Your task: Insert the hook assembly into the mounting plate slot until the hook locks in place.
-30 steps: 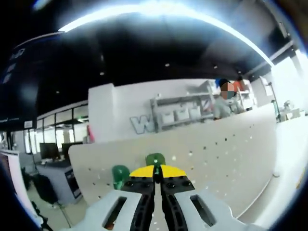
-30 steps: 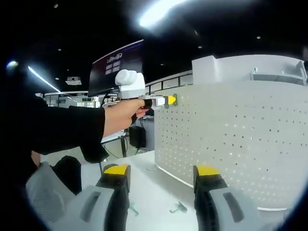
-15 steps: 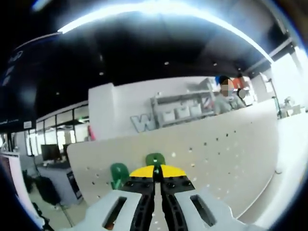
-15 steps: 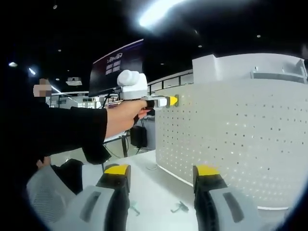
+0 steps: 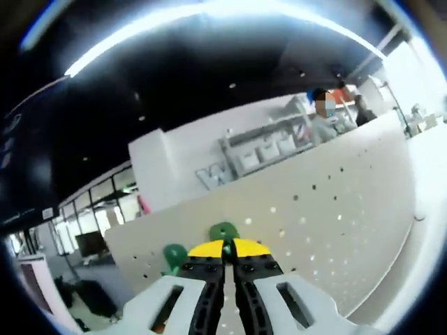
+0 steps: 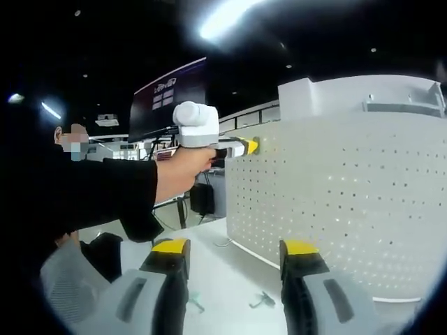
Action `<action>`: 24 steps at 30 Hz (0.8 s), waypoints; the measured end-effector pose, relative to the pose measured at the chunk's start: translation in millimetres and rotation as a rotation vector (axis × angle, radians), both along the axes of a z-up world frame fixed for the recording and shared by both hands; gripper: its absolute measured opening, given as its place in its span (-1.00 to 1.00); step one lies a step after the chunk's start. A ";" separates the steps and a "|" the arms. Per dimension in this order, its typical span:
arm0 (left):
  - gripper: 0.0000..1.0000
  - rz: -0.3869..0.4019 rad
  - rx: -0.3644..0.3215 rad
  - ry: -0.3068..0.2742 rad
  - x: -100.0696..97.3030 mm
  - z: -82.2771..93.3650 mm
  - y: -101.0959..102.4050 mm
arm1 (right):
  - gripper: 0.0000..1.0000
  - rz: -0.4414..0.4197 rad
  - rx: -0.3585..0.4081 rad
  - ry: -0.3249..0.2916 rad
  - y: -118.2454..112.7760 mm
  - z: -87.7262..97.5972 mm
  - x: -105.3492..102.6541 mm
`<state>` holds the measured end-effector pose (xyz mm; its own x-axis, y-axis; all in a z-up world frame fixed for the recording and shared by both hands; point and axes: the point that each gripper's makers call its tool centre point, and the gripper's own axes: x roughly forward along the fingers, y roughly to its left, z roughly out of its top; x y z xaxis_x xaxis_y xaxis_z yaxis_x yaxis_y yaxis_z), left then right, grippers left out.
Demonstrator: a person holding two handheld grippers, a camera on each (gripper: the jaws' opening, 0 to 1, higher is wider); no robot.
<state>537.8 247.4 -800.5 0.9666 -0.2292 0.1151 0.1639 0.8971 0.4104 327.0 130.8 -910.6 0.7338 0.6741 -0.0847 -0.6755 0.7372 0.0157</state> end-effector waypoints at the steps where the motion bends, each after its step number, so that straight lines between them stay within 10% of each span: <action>1: -0.95 0.002 0.011 -0.003 0.1 -0.2 -0.6 | -0.01 0.000 0.001 0.000 0.0 0.2 0.0; 11: -0.96 -0.084 -0.129 0.010 1.1 -0.4 4.2 | -0.03 0.005 0.008 0.005 0.5 0.3 -0.4; 24: -0.96 -0.061 -0.080 0.000 -0.5 2.3 2.6 | -0.03 0.008 0.011 0.020 0.7 -3.3 0.3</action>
